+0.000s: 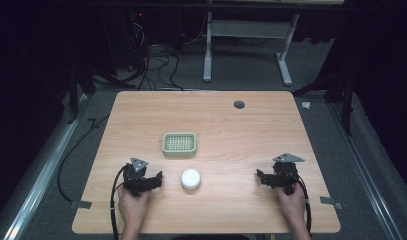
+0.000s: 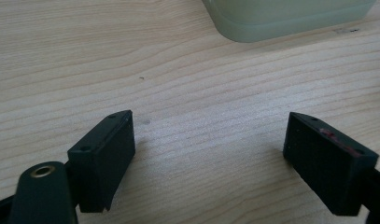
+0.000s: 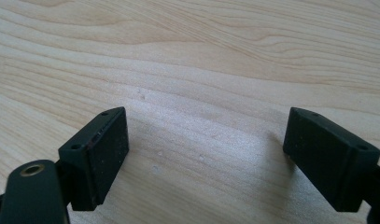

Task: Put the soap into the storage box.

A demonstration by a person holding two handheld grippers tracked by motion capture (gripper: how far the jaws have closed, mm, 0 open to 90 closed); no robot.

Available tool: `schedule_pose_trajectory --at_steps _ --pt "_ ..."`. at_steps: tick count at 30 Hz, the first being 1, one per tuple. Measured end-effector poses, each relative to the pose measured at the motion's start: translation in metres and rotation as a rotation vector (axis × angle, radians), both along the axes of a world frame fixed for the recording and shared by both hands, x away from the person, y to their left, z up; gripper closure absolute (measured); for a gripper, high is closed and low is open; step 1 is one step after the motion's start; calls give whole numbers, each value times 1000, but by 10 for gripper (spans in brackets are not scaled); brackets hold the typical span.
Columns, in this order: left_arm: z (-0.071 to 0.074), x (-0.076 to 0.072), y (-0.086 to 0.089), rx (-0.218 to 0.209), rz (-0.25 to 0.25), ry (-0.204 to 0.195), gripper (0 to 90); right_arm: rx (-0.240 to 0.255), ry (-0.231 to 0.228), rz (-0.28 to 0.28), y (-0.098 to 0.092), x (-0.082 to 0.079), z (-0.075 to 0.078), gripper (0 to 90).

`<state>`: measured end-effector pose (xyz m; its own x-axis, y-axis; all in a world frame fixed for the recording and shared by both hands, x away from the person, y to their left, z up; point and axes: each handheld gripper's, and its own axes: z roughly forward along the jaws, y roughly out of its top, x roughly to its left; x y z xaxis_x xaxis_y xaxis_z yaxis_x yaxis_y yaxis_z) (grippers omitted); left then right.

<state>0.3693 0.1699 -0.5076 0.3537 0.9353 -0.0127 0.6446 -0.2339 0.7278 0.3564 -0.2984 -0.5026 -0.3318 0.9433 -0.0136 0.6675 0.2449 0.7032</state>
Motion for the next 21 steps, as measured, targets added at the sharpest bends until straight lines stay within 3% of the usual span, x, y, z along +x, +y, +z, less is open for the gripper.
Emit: schedule_pose_trajectory --at_steps 21 --pt "0 0 0 -1 -10 -2 165 -1 -2 -1 0 0 0 151"
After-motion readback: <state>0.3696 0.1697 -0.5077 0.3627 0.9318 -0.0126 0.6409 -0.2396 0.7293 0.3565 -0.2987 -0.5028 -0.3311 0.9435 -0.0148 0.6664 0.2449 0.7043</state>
